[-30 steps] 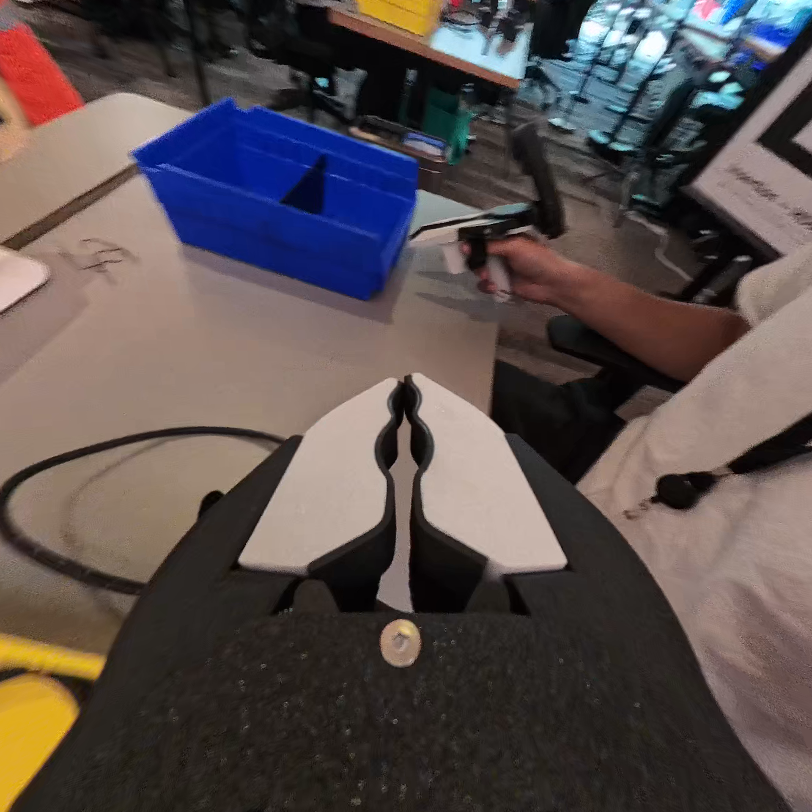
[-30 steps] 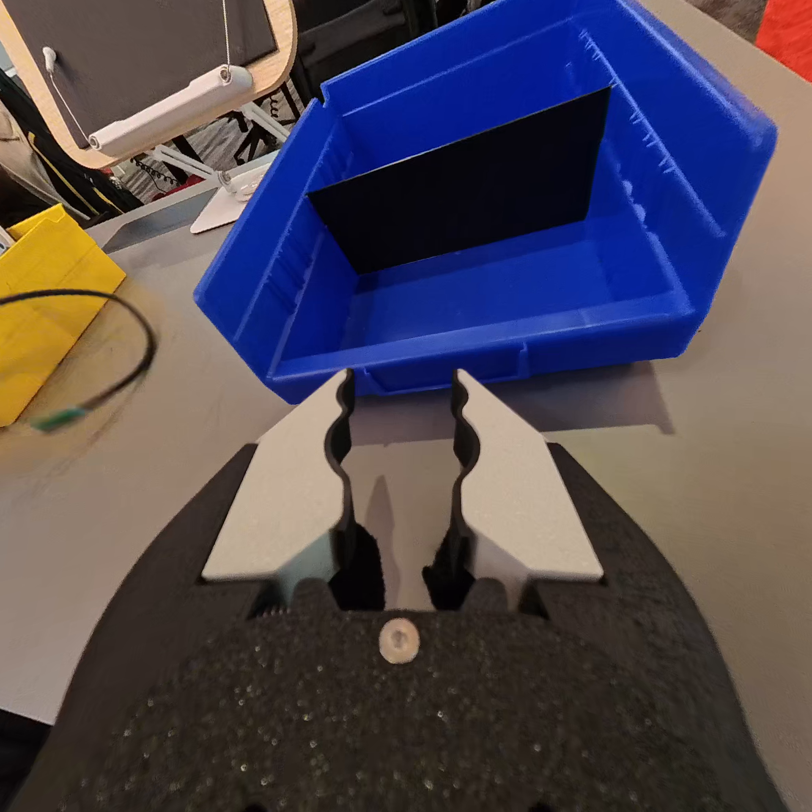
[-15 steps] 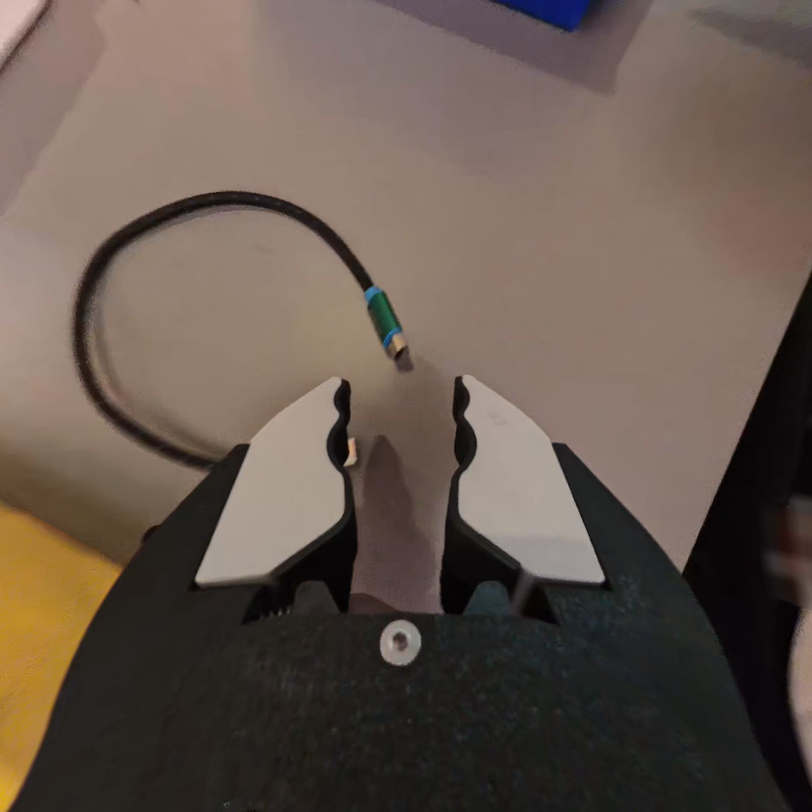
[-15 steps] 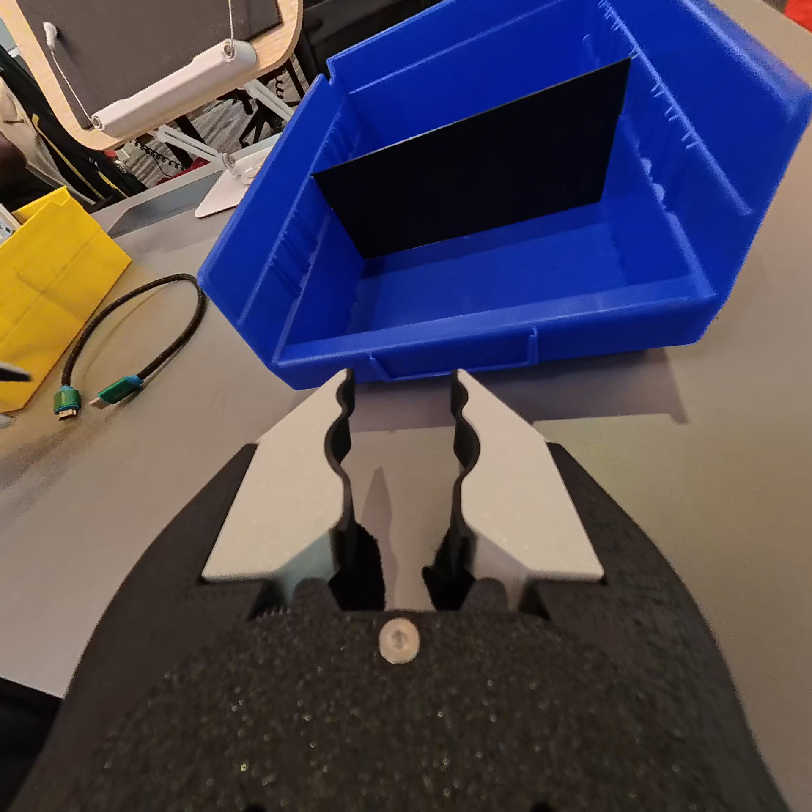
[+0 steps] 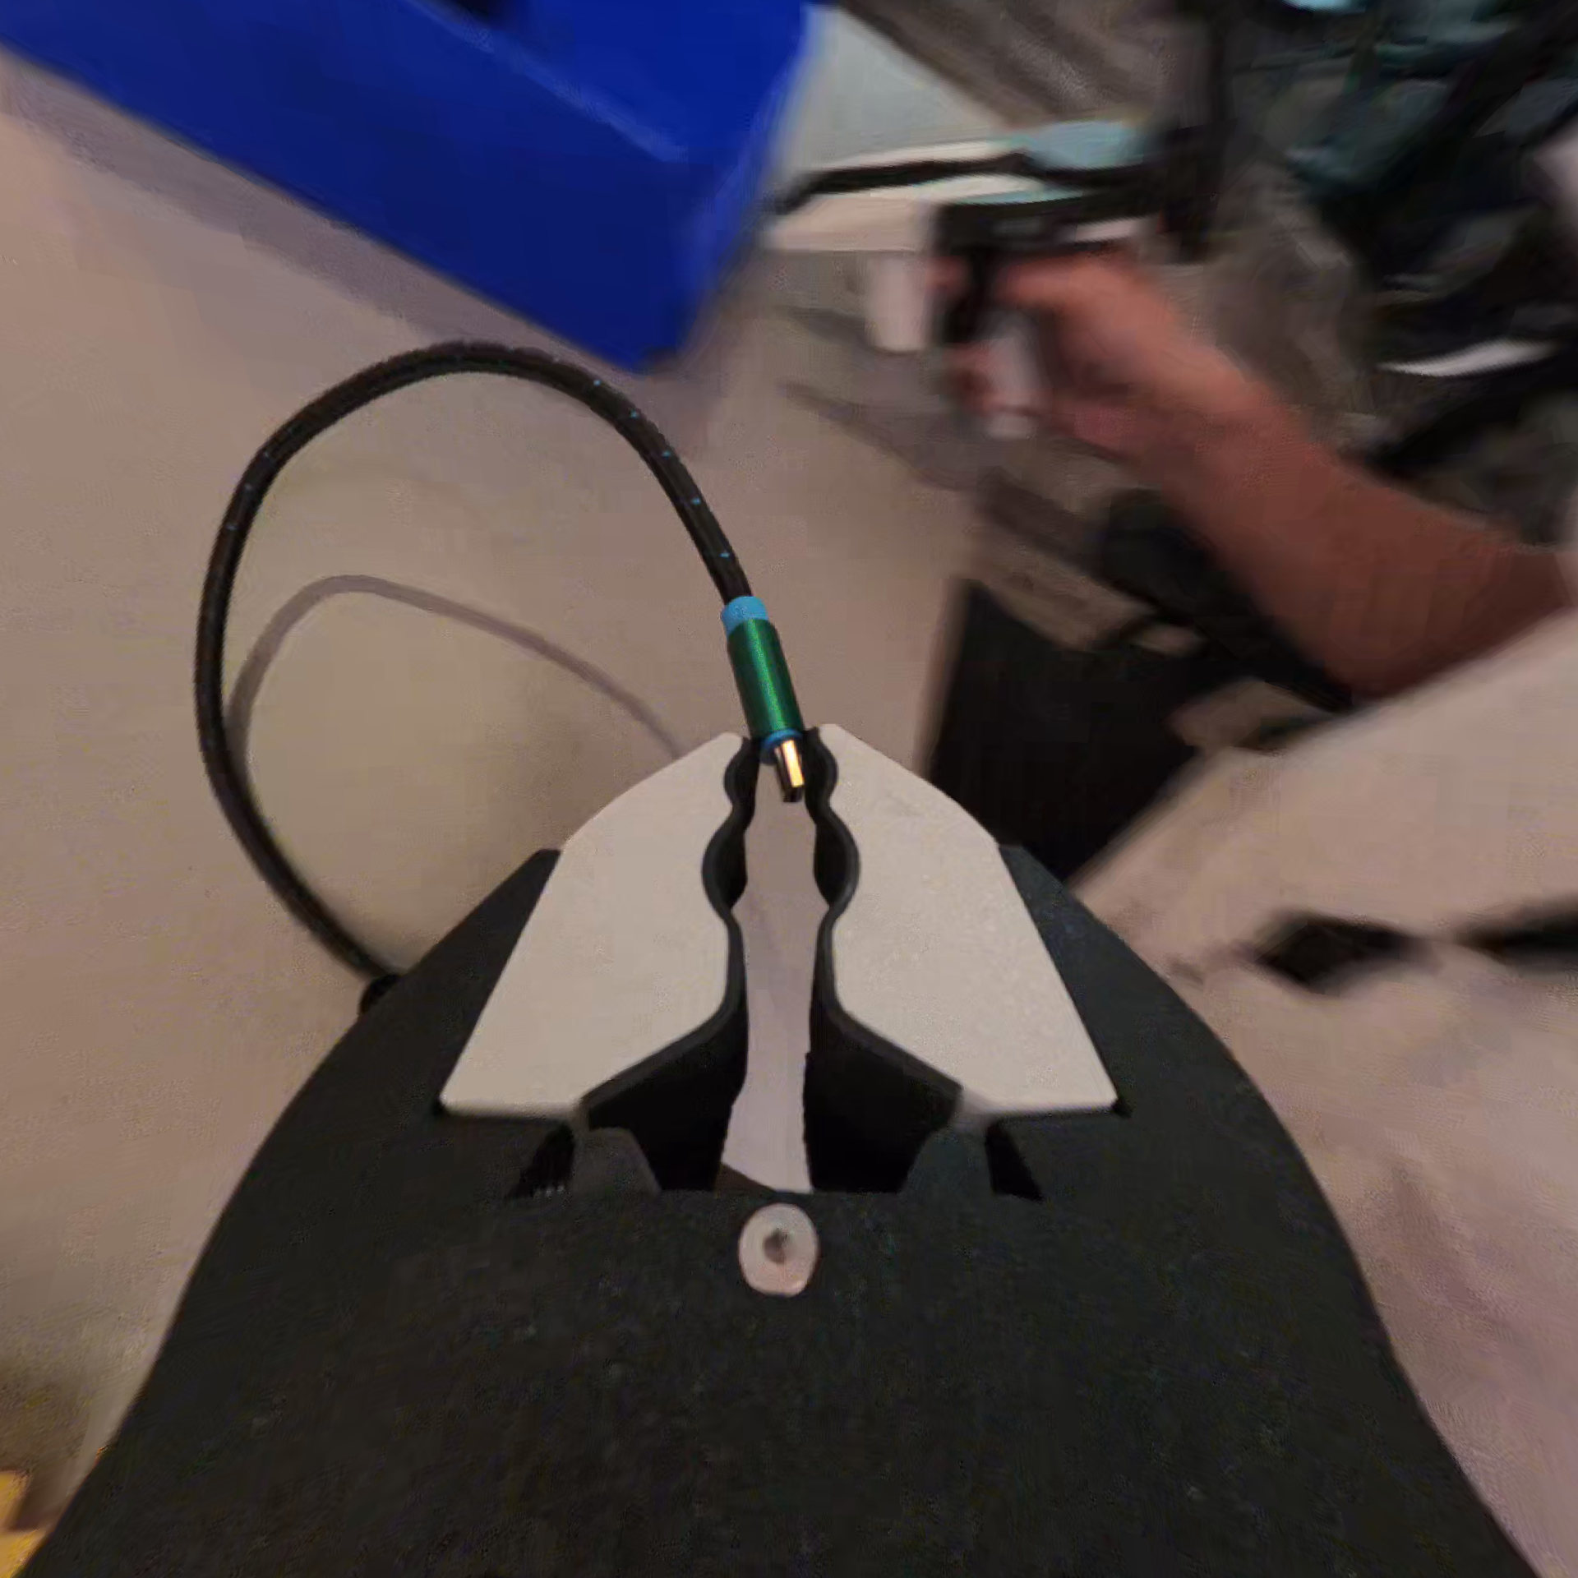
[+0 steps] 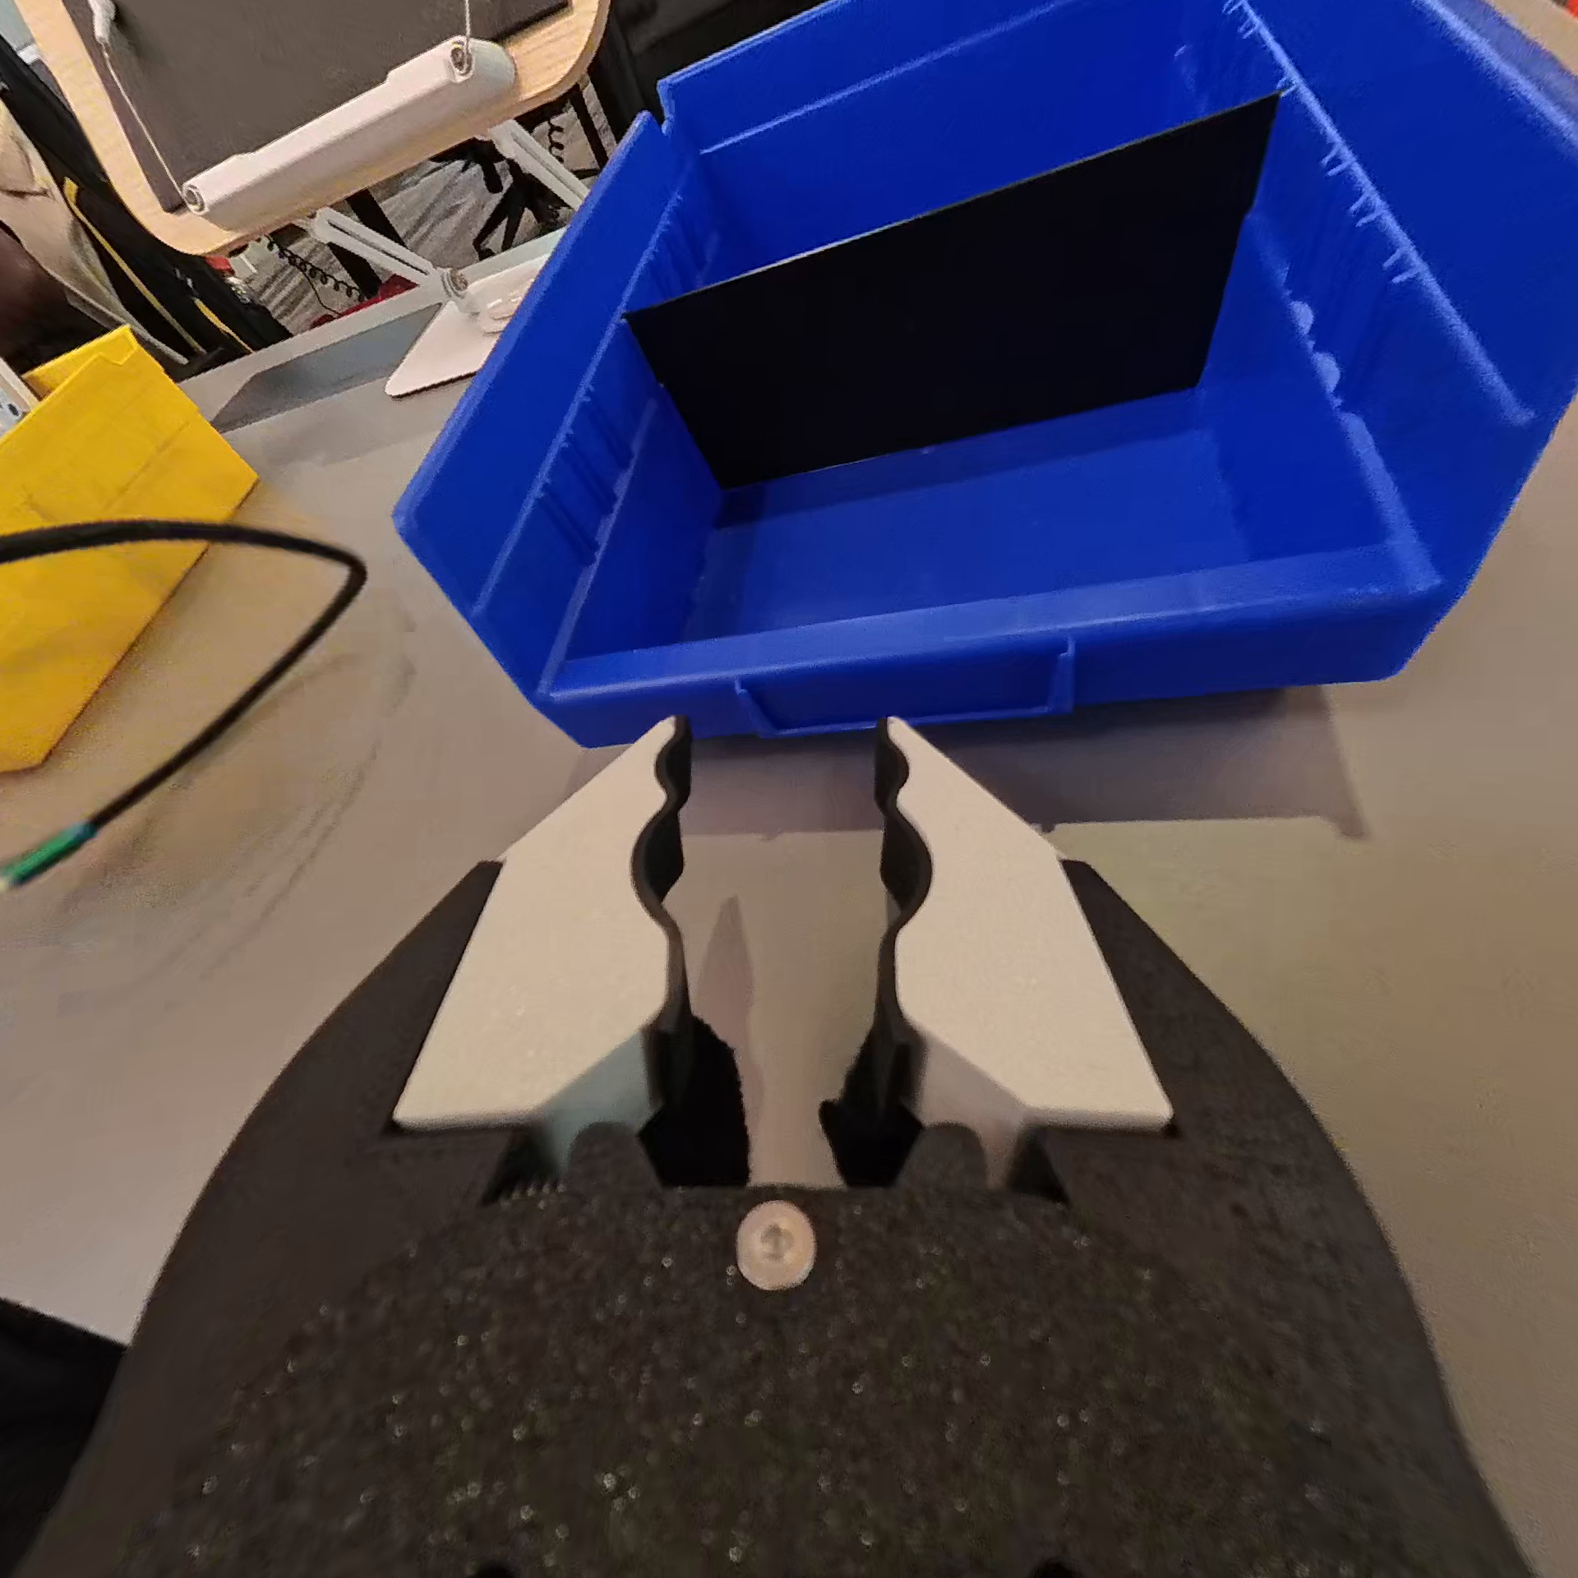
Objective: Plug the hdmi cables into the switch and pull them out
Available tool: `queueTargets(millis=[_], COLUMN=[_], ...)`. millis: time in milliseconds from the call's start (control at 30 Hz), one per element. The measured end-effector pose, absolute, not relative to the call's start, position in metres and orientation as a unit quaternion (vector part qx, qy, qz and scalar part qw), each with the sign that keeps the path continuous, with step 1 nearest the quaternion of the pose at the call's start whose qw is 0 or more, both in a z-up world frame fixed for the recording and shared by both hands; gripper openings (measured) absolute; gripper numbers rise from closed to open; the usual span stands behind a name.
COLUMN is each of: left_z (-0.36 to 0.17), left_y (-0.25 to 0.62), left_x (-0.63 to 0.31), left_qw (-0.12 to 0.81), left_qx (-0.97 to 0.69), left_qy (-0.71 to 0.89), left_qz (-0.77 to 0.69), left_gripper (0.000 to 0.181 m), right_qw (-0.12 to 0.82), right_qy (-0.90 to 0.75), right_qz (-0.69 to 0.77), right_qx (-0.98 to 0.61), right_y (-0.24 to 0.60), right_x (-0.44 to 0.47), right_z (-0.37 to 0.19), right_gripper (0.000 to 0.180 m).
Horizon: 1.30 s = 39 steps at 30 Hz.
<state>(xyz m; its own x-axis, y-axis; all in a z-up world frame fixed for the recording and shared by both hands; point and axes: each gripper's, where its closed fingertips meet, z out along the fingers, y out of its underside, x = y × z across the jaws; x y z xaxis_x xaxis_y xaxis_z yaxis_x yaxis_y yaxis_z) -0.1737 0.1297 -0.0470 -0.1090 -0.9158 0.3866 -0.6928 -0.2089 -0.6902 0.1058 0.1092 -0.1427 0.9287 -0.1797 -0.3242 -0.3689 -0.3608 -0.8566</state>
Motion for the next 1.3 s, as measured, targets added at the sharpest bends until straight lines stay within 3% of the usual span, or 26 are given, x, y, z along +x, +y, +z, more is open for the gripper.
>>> queueTargets(millis=[167, 300, 433, 667, 733, 800, 933, 1133, 1300], left_z=[0.018, -0.016, -0.064, -0.144, -0.158, -0.165, -0.15, -0.071, -0.1], left_y=[0.091, 0.119, 0.18, 0.255, 0.256, 0.254, 0.259, 0.23, 0.22], left_x=[-0.202, -0.193, -0.178, -0.158, -0.146, -0.133, -0.126, -0.178, -0.283], left_qw=[-0.086, -0.161, -0.159, -0.055, -0.031, -0.009, 0.066, 0.288, 0.428], left_qx=[-0.575, -0.614, -0.689, -0.715, -0.698, -0.69, -0.7, -0.708, -0.764], left_qy=[0.569, 0.541, 0.531, 0.659, 0.687, 0.692, 0.667, 0.507, 0.338], left_qz=[-0.582, -0.552, -0.467, -0.229, -0.2, -0.212, -0.246, -0.398, -0.344], left_gripper=[0.01, 0.011, 0.013, 0.018, 0.0, 0.001, 0.01, 0.025, 0.045], right_qw=[0.54, 0.539, 0.538, 0.531, 0.53, 0.529, 0.53, 0.563, 0.58], right_qy=[0.167, 0.166, 0.164, 0.156, 0.154, 0.153, 0.153, 0.135, 0.063], right_qz=[0.098, 0.105, 0.104, 0.105, 0.106, 0.106, 0.105, 0.093, 0.045], right_qx=[-0.819, -0.819, -0.821, -0.826, -0.827, -0.828, -0.827, -0.81, -0.811], right_y=[0.11, 0.114, 0.116, 0.121, 0.122, 0.122, 0.121, 0.116, 0.116], right_x=[0.102, 0.099, 0.099, 0.096, 0.095, 0.094, 0.095, 0.095, 0.077], right_z=[-0.142, -0.142, -0.143, -0.146, -0.147, -0.148, -0.147, -0.131, -0.124], right_gripper=[0.043, 0.043, 0.043, 0.043, 0.043, 0.043, 0.043, 0.042, 0.044])
